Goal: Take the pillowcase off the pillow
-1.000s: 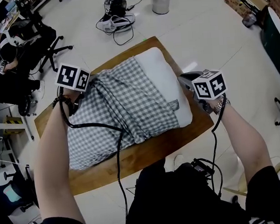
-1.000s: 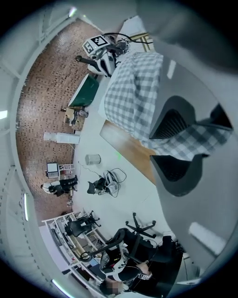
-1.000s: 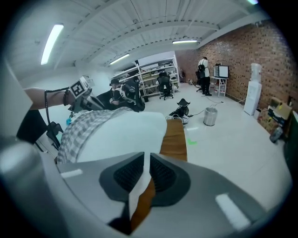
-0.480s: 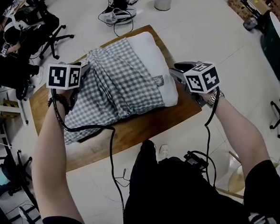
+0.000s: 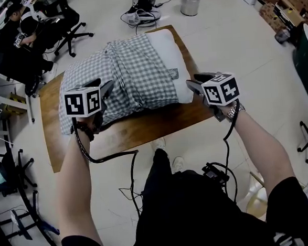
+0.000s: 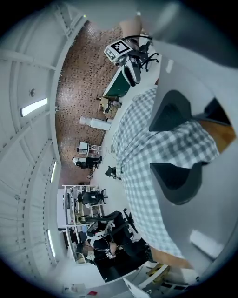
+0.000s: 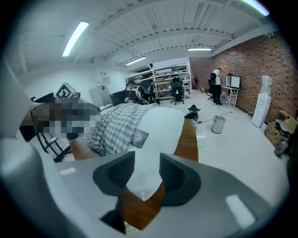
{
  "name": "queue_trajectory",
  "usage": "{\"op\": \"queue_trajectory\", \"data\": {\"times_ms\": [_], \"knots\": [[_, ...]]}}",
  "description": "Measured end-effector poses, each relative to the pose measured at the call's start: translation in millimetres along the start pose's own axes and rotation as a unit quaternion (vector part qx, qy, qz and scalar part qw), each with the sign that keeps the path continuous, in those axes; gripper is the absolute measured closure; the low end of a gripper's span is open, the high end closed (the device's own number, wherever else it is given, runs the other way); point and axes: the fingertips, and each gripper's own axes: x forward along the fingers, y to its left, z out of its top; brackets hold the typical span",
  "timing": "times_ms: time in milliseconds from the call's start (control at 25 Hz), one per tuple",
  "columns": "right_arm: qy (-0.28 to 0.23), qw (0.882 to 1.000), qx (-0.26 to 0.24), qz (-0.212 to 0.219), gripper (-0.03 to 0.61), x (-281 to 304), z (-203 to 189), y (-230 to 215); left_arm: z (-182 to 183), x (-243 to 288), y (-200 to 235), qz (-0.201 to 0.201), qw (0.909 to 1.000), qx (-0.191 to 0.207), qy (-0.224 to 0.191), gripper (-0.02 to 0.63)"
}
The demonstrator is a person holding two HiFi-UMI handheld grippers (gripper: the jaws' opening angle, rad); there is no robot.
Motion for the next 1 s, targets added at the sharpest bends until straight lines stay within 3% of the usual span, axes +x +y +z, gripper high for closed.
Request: {"op": "queue_trajectory", "data": {"times_ms": [360,600,680,840,1000], "knots": [[-0.011,0.999,0.047,-0.011,0.374,6.7,-34.8,6.3,-82.2,-1.2,-38.7,0.010,0.9920,-0.112,-0.058,0.354],[-0.018,0.996,0.080,-0.022,0.364,20.4,-47.0,-0.3,-139.0,29.2,-35.9,0.026,0.9740,-0.215,-0.065,0.341],[-0.017,0.995,0.098,-0.022,0.364,27.8,-45.7,-2.5,-147.1,38.3,-29.1,0.019,0.9612,-0.265,-0.074,0.341],[-0.014,0.993,0.119,-0.020,0.362,35.5,-44.0,-10.8,-152.3,57.1,-22.9,-0.013,0.9227,-0.370,-0.109,0.337],[-0.004,0.993,0.115,-0.016,0.364,48.7,-32.9,-15.4,-143.0,76.6,-16.5,-0.044,0.8913,-0.430,-0.137,0.337]]}}
